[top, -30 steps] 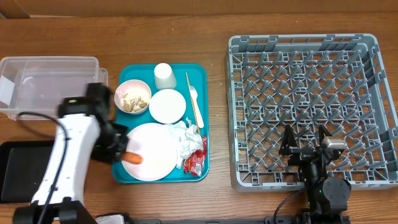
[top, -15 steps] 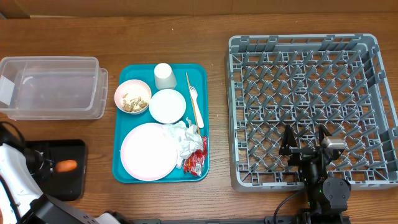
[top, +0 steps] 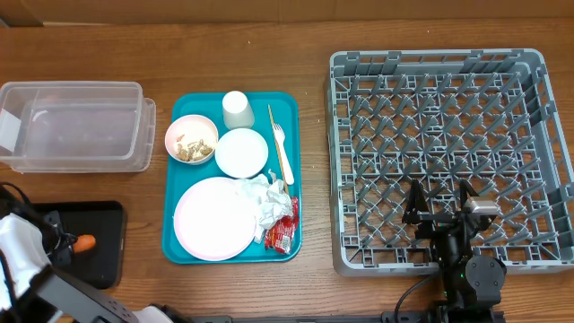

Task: Sort waste into correct bins and load items into the dishwasher
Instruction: 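Move the carrot left and release it onto the black tray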

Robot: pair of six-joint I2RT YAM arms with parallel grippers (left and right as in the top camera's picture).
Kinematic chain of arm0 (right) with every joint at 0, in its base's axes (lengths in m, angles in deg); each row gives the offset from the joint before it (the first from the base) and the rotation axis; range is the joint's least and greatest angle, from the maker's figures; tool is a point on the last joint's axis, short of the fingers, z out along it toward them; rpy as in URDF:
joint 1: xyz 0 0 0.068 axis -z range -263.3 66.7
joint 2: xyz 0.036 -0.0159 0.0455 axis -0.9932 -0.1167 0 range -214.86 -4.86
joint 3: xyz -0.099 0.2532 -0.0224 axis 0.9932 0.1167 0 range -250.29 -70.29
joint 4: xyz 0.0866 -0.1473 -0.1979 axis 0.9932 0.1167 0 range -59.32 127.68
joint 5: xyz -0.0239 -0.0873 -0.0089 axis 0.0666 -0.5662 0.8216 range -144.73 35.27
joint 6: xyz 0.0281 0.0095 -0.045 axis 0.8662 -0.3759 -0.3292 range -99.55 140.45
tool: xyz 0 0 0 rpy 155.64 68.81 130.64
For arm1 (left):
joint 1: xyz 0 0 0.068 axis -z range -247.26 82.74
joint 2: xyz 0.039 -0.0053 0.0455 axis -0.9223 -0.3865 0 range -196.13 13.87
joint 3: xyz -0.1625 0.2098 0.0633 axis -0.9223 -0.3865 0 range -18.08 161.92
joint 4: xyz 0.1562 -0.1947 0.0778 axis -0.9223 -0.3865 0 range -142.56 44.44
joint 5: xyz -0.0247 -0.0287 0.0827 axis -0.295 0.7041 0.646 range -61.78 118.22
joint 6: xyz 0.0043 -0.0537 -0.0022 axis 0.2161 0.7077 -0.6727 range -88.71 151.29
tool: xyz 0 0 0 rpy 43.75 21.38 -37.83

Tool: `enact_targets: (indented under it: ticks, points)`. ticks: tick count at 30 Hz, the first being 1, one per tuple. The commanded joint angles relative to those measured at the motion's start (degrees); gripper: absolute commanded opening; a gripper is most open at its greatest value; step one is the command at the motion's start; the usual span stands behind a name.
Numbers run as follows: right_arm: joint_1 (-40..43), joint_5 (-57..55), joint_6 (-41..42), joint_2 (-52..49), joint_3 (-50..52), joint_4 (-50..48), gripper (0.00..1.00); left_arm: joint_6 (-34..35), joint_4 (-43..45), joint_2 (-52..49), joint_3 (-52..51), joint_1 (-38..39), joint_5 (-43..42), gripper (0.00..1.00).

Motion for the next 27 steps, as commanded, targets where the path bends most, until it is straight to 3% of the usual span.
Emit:
enact_targets:
  ticks: [1,5,6,7,8,9,10,14,18,24,27]
  points:
    - [0.2,-0.5,-0.2,0.3,0.6,-0.3,1.0,1.2,1.8,-4.0,-0.9,-0.3,1.7,0.04]
    - [0.2,-0.5,-0.2,0.3,0.6,-0.3,1.0,1.2,2.5,-7.0,-0.9,-0.3,1.9,0.35]
    - [0.2,-0.5,-0.2,0.3,0.6,-0.3,1.0,1.2,2.5,-7.2,-0.9,-0.3,1.9,0.58]
    - [0.2,-0.5,-0.2,0.3,0.6,-0.3,1.0,1.2,2.5,-7.2,-0.9,-0.3,1.9,0.72]
    - [0.2,-0.5,-0.2,0.3,0.6,-0.3,1.0,0.9,2.5,-7.2,-0.9,-0.3,1.9,0.84]
    - [0.2,-0.5,-0.2,0.3,0.6,-0.3,1.0,0.9,2.4,-7.2,-0.8,-0.3,1.7,0.88]
    - [0.2,-0.5,-0.2,0.3,0.6,-0.3,1.0,0.9,2.4,-7.2,-0.8,-0.3,1.7,0.98]
    - [0.2,-0.5,-0.2,0.3,0.6,-0.3,1.0,1.0,-0.6,-7.1,0.9,-0.3,-0.7,1.0]
    - [0.2,-0.5,-0.2,0.3,0.6,-0.3,1.0,0.3,-9.6,-6.1,8.3,-0.2,-10.1,1.0]
    - [0.2,-0.5,-0.2,0.3,0.6,-0.3,1.0,-7.3,-20.6,-3.6,16.8,1.5,-20.8,0.99]
    - [0.2,-0.5,-0.2,0.3,0.6,-0.3,1.0,-13.7,-21.4,-2.0,17.1,5.4,-24.3,0.97]
